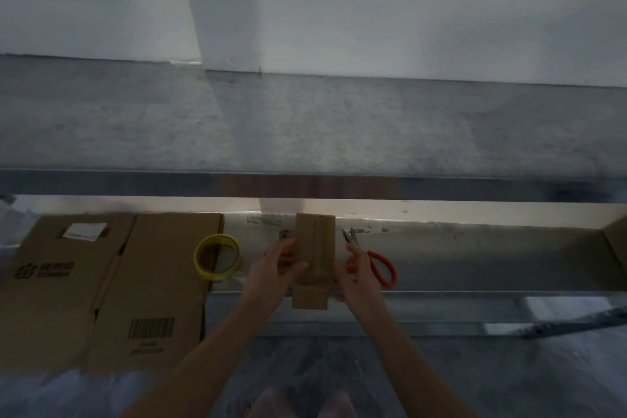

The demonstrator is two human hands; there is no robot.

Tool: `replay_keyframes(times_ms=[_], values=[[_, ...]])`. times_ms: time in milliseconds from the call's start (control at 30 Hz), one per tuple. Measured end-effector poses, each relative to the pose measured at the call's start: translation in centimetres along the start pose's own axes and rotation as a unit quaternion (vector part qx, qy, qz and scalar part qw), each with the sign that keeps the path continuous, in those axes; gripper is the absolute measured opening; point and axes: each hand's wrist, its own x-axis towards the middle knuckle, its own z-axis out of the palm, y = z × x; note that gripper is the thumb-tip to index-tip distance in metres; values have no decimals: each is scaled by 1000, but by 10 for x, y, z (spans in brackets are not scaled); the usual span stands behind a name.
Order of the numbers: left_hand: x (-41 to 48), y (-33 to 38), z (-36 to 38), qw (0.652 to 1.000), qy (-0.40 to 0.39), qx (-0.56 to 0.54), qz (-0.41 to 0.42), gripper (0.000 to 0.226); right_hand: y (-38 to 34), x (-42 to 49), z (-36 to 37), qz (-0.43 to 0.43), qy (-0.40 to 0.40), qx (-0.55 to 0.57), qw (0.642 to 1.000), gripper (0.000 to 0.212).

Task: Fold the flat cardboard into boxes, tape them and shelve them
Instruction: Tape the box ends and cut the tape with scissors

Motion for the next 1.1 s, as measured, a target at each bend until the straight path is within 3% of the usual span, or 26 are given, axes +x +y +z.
replay_keyframes(times_ms=[233,433,667,767,833,967,1100], values=[[-1,1,0,995,-14,75,60,42,7,-20,22,118,5,98,988,20],[-8,2,2,997,-23,56,51,62,5,-32,21,-10,-13,90,996,42],[-12,8,8,988,25,142,49,61,4,-36,25,-53,2,29,998,43],[-13,10,7,996,26,85,-1,61,7,-36,32,-51,28,-18,998,39],[-11,10,4,998,36,30,-37,61,6,-34,34,-26,47,8,999,32],[0,13,-10,995,-18,-69,-73,87,-4,-25,27,12,45,79,996,19],[7,24,-22,983,-63,-162,-61,83,-23,-19,15,10,-2,167,986,37]])
